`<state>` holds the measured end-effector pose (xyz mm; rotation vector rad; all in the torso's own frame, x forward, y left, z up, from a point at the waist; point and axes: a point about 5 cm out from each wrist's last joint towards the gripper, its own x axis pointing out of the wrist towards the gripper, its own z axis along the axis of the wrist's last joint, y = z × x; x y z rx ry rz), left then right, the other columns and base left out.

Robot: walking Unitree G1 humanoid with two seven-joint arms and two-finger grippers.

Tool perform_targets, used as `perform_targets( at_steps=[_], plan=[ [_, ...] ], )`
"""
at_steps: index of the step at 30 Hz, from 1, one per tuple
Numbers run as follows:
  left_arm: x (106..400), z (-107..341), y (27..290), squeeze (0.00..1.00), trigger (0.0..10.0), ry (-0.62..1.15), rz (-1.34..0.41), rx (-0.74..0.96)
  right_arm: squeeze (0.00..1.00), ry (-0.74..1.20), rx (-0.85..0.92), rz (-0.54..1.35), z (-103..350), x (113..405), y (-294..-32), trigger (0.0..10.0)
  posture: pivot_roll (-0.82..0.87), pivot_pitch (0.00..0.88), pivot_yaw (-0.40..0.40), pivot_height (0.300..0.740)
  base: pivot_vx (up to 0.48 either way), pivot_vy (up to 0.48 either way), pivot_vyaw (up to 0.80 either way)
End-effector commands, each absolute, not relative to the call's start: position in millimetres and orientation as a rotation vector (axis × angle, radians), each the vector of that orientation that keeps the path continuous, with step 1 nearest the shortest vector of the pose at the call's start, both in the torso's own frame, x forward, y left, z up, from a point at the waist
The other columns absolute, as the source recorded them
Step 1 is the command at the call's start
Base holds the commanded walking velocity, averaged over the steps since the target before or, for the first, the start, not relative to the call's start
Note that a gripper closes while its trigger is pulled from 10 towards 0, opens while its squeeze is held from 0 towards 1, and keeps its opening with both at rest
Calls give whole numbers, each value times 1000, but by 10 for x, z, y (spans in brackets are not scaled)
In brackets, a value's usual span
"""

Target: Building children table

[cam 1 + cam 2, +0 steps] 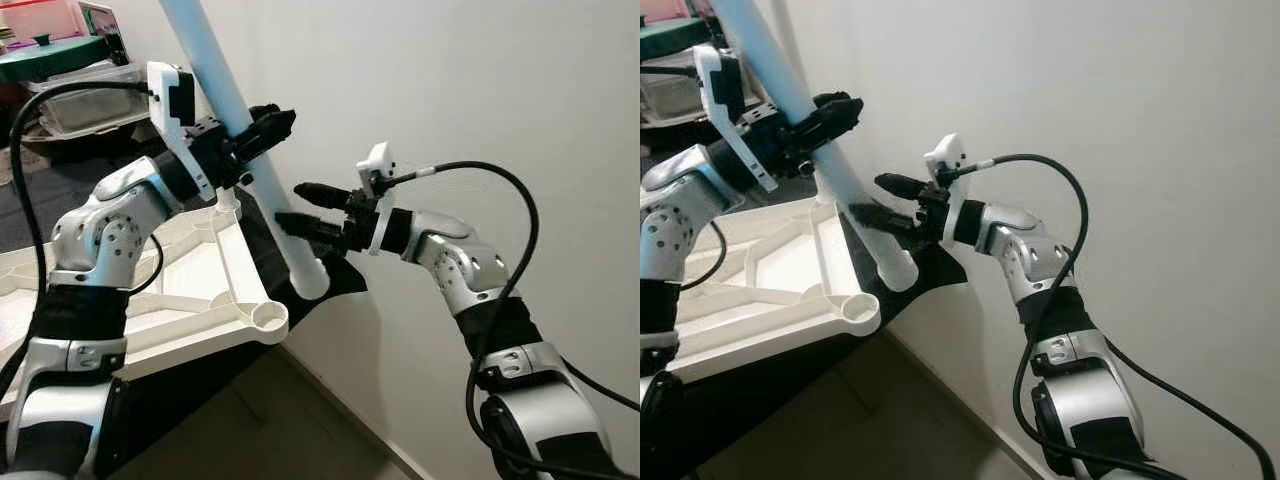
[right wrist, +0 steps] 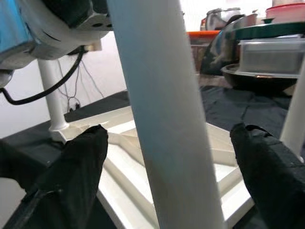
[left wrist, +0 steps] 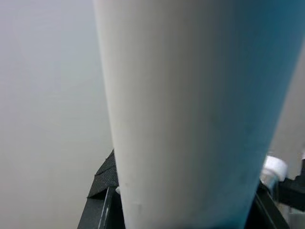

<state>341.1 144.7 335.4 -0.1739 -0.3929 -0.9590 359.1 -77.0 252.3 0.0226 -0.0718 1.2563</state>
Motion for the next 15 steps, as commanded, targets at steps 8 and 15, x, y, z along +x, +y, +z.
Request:
perform_targets(
  at_steps=[8, 15],
  plan=[
    [3446, 3358, 1366, 0, 10000, -394, -988, -144, 0, -21, 3, 1243, 2538, 3647, -658, 10000, -43, 0, 19, 740, 0, 0, 0],
    [3452, 3305, 1258, 0, 10000, -376, -1015, -129, 0, 27, -28, 1237, 2542, 3683, -560, 10000, -44, 0, 18, 740, 0, 0, 0]
  ],
)
